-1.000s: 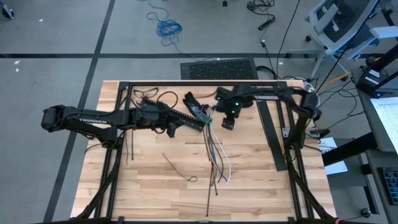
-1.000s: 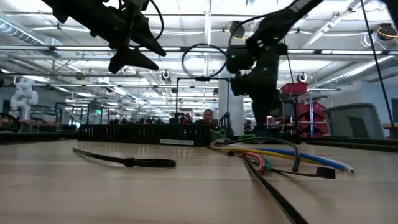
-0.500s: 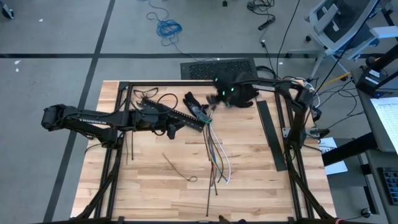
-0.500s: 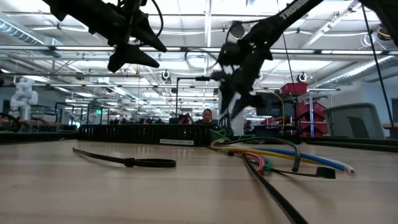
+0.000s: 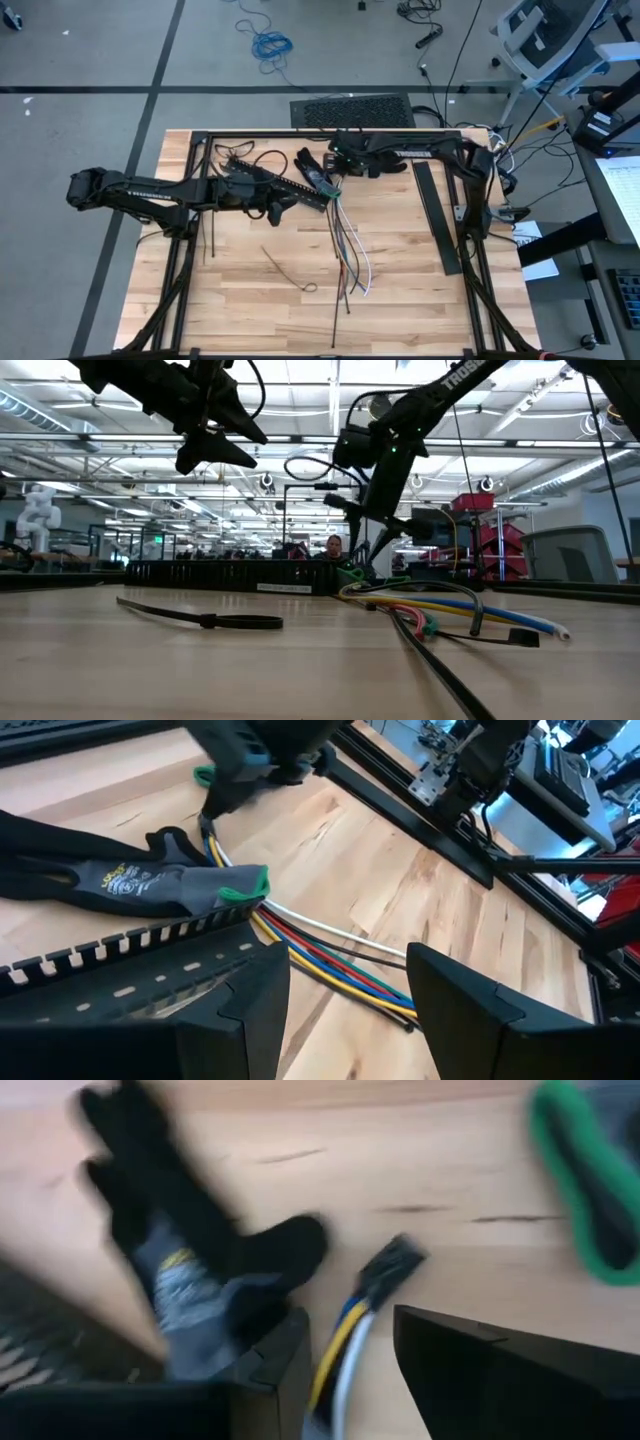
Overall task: Ziptie cables
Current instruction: Wrap the cable wires with the black zip tie
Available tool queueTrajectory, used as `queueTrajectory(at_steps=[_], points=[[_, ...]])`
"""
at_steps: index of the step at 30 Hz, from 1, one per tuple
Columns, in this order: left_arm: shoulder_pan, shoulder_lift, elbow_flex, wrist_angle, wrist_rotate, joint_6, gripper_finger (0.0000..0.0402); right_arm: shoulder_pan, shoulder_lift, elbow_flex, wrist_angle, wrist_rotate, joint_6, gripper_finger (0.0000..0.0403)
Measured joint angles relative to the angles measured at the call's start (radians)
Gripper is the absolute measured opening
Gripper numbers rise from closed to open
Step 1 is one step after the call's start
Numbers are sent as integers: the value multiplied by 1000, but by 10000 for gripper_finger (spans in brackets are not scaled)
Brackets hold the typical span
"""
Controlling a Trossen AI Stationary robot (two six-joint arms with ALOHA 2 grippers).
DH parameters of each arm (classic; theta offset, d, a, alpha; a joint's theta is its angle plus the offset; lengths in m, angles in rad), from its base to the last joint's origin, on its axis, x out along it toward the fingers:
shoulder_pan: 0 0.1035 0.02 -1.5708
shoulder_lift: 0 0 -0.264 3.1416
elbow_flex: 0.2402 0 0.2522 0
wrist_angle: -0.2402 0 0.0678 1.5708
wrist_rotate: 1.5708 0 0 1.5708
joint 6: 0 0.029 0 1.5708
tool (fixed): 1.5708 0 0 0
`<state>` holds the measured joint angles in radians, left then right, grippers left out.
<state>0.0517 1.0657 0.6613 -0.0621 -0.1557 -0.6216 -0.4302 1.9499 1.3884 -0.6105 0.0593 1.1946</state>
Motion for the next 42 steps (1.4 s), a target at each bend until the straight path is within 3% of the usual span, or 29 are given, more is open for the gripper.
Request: queueTrajectory(at_steps=[12,21,30,36,42], points=[[0,0,0,1,54,8,196,-14,19,0,-35,79,222,166],[0,0,0,1,103,0,196,19,96,2,136,77,261,224],[0,0,0,1,126,-1,196,20,105,3,32,77,313,235],[0,0,0,1,127,-2,196,20,105,3,12,80,348,209],[0,0,0,1,127,-14,196,20,105,3,-62,97,332,126]])
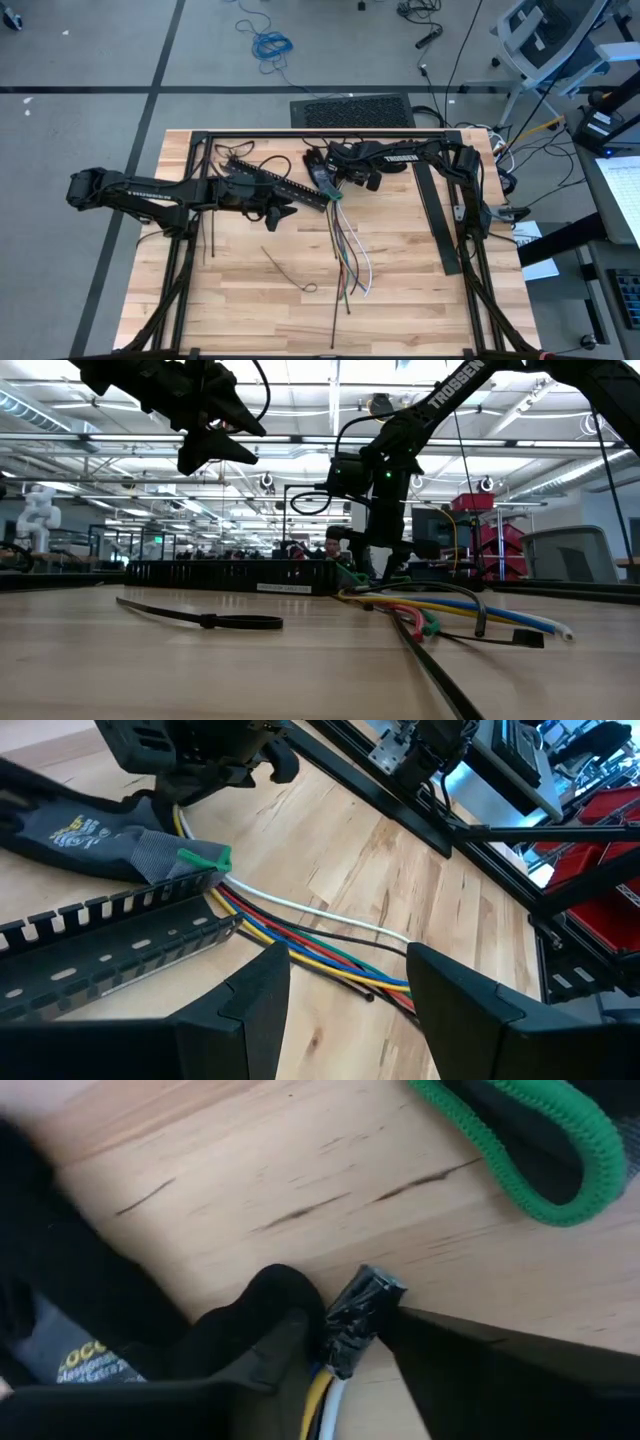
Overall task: Ziptie cables
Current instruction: Wrap the cable wires with the black zip tie
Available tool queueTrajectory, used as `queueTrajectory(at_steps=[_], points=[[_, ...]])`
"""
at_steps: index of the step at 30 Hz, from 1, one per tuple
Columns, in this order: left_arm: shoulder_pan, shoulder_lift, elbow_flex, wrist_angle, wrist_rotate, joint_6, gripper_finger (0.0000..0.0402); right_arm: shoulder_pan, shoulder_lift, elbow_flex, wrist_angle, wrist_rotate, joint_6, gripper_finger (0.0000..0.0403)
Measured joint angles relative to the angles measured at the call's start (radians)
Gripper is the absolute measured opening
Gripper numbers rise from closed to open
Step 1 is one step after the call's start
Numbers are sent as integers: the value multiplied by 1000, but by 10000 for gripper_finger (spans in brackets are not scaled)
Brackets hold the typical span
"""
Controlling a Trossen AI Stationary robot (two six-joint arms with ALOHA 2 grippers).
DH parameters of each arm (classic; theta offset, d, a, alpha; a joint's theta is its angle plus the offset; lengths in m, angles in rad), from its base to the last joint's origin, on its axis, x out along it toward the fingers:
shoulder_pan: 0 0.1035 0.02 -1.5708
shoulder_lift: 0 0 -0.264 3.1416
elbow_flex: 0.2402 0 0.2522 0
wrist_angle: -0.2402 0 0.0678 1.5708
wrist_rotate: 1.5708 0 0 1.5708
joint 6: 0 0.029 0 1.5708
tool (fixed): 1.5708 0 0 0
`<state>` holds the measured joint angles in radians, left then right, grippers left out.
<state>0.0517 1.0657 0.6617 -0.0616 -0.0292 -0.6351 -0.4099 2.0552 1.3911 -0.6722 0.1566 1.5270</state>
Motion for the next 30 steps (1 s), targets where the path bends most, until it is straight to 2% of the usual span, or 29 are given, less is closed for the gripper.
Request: queueTrajectory(at_steps=[8,11,19,27,30], points=[[0,0,0,0,0,-14,196,13,-6,0,-8,17,-96,18],[0,0,0,0,0,-14,196,31,-17,-1,-20,32,-152,15],[0,0,0,0,-8,-13,196,44,-105,-7,-238,53,-346,9],[0,0,0,0,-10,-13,196,29,-214,-4,-58,53,-444,4],[0,0,0,0,-11,-13,196,35,-276,-4,-57,47,-482,3]])
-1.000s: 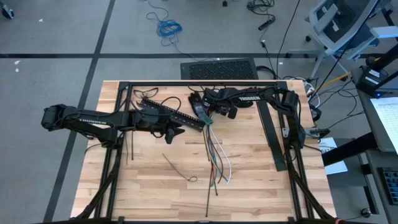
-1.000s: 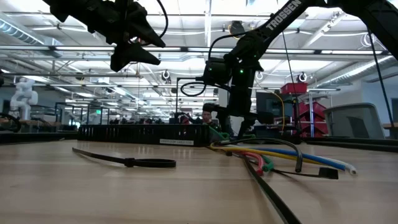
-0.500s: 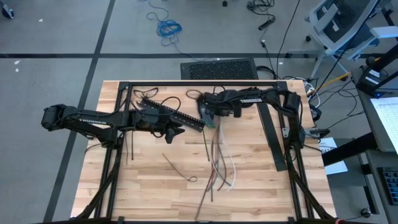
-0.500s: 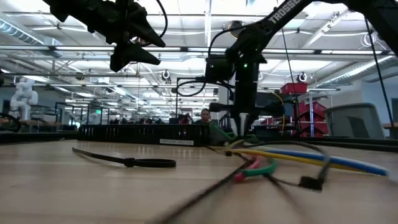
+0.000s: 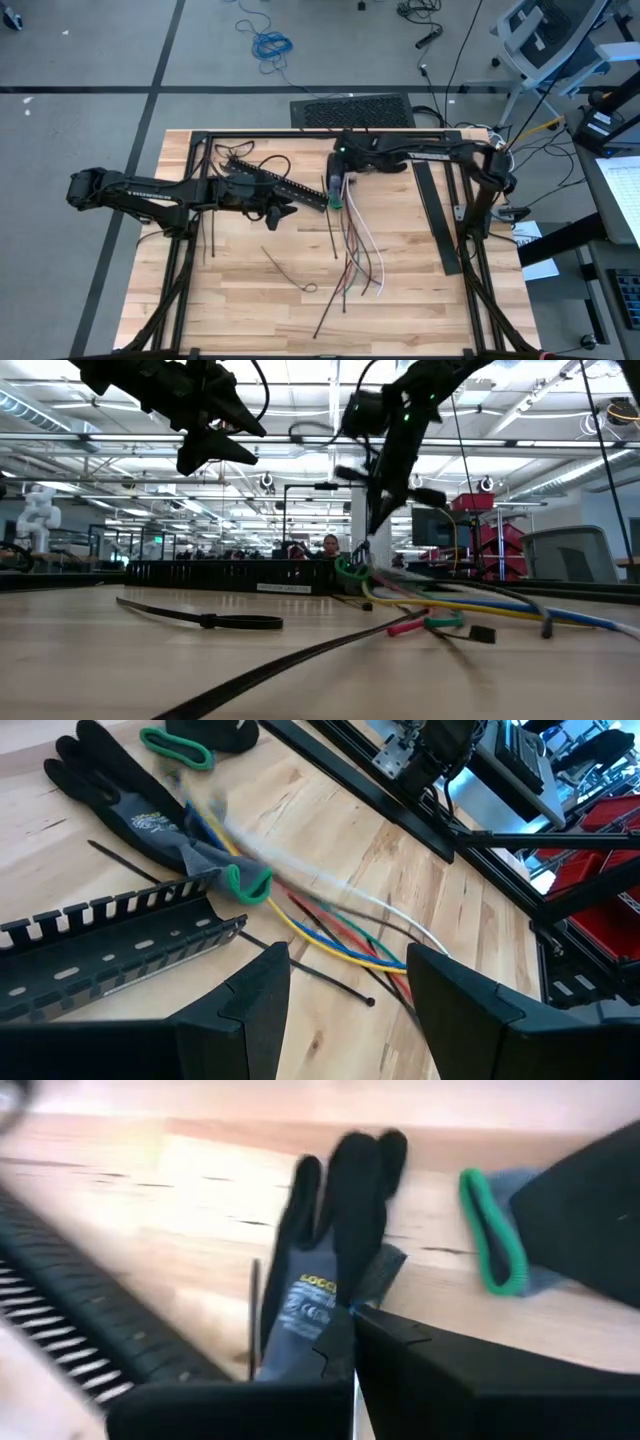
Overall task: Ziptie cables
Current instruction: Wrap the cable wires with the black zip tie
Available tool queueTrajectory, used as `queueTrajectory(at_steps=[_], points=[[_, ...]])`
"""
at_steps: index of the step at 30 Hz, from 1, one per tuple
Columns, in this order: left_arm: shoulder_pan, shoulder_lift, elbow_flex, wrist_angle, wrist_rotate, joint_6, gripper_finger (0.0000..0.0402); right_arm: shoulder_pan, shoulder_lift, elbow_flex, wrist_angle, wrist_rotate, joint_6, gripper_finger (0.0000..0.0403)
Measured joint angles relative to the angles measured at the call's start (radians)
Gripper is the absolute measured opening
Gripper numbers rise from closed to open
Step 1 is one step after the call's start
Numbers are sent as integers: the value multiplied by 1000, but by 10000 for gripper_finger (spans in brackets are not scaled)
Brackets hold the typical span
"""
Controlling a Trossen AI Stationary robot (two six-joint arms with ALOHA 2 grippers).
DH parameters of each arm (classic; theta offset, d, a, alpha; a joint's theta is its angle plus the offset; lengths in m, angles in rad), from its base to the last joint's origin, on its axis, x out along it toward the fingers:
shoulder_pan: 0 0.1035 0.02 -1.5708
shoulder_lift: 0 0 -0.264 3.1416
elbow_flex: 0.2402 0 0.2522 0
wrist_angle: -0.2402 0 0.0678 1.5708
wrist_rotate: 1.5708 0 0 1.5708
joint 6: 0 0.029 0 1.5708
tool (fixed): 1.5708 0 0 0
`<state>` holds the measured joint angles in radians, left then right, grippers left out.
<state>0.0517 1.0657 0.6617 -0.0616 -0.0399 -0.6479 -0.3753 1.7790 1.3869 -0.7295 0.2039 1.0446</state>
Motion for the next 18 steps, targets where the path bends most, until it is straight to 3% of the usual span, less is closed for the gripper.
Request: queueTrajectory(at_steps=[5,10,13,18], points=[[0,0,0,0,-3,0,196,11,-136,3,-60,11,-57,3],[0,0,0,0,-3,1,196,10,-186,2,-202,57,-59,2],[0,0,0,0,-3,1,196,20,-163,2,-163,81,-42,12],[0,0,0,0,-1,1,196,56,-19,2,-37,78,-32,77]])
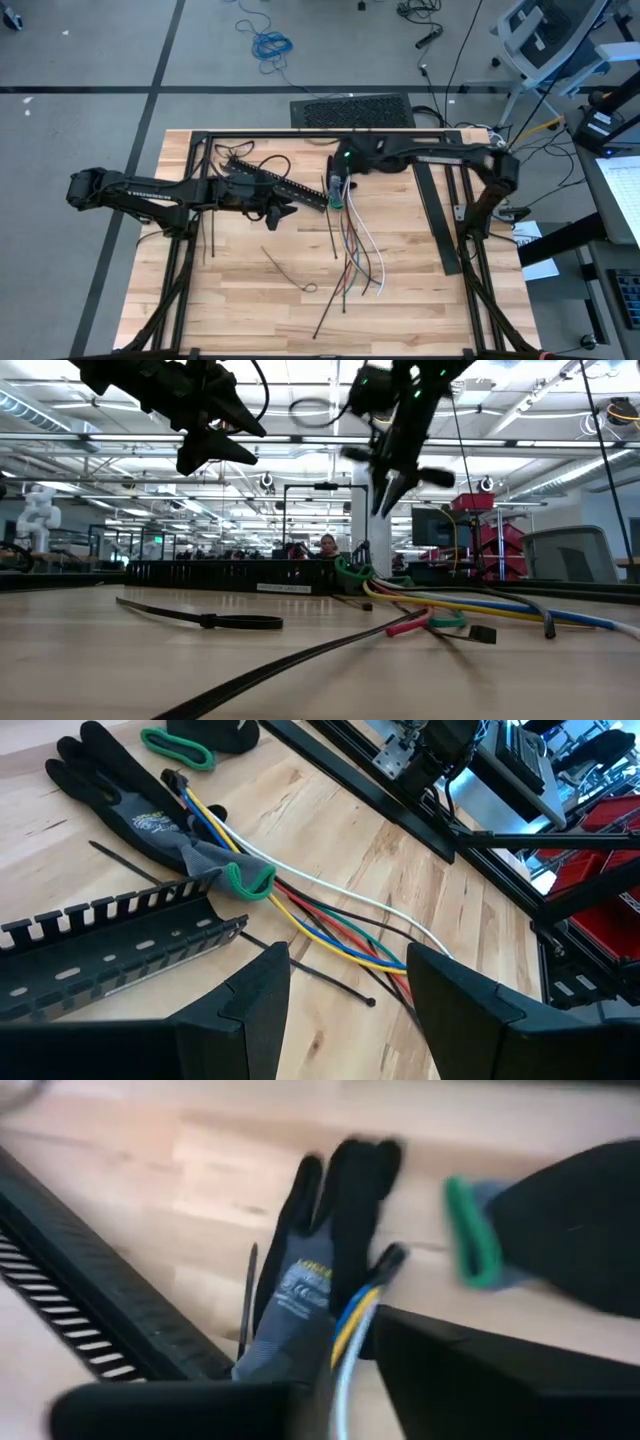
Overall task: Ziptie cables
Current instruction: Wrap the cable wires with the black zip tie
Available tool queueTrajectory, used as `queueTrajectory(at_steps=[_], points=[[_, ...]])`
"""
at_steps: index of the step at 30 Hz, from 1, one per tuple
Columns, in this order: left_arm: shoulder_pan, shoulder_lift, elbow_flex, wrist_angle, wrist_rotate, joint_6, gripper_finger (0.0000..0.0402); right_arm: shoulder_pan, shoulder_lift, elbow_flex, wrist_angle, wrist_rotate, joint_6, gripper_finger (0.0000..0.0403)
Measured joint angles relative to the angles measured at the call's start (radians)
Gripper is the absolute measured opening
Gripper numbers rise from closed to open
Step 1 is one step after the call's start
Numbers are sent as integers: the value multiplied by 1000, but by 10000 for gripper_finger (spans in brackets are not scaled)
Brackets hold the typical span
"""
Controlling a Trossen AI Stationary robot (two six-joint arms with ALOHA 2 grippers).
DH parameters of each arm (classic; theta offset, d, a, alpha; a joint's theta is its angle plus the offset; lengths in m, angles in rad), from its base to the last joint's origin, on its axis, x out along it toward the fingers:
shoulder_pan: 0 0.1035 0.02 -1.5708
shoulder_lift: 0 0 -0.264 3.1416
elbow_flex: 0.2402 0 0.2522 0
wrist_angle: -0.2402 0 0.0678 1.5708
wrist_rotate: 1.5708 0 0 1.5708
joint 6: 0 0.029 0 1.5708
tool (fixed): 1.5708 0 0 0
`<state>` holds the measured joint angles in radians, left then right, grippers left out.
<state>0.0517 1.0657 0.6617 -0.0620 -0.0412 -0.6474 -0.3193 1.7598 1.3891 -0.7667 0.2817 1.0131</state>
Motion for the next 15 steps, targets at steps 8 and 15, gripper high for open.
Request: queueTrajectory(at_steps=[8,15], points=[[0,0,0,-1,8,-37,196,3,196,-1,27,-45,119,202],[0,0,0,-2,40,-47,196,-26,214,-1,46,68,189,250]])
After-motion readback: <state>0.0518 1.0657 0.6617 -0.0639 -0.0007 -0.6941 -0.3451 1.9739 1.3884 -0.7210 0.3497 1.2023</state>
